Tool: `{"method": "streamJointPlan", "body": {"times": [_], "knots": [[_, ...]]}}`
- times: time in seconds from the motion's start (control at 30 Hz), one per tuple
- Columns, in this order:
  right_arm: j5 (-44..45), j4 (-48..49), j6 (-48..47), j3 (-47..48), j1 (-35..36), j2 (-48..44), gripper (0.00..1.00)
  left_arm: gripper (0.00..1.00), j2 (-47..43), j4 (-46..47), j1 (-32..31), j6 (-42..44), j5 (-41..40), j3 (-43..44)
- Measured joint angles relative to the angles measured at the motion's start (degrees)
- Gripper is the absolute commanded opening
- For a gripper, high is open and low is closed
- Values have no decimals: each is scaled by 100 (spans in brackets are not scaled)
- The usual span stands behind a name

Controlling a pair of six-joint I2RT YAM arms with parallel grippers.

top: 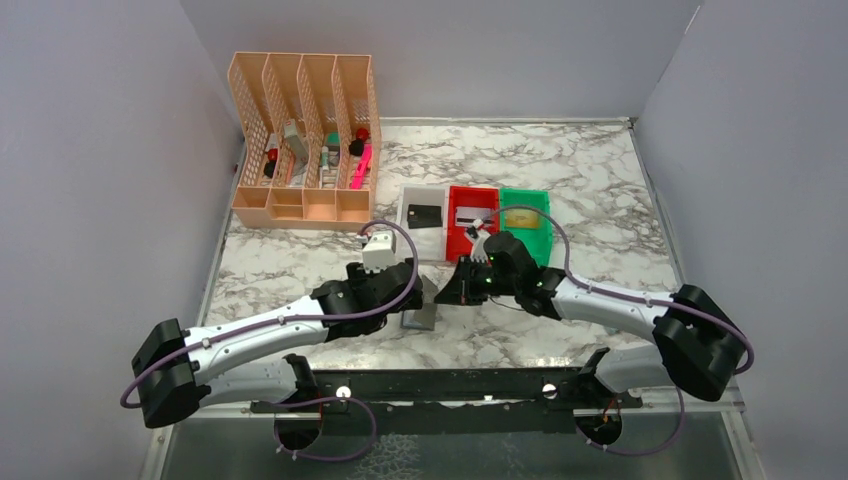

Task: Take the credit cards out of the card holder

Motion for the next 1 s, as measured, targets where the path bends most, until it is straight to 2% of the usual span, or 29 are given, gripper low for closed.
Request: {"method": "streamJointPlan", "body": {"times": [0.33, 0.63, 0.83, 1.0], "knots": [[1204, -564, 426, -1196, -20, -1025, 9, 90, 455, 11, 0, 153, 81, 105], [2229, -1403, 535, -1353, -22, -1086, 9, 84, 815, 446, 0, 605, 581, 254], [2376, -1696, 483, -1298, -22, -1071, 9, 82, 1154, 789, 0, 850, 1080, 326], [2317, -1692, 391, -1246, -22, -1213, 9, 82, 1222, 918, 0, 905, 1167, 404]]}}
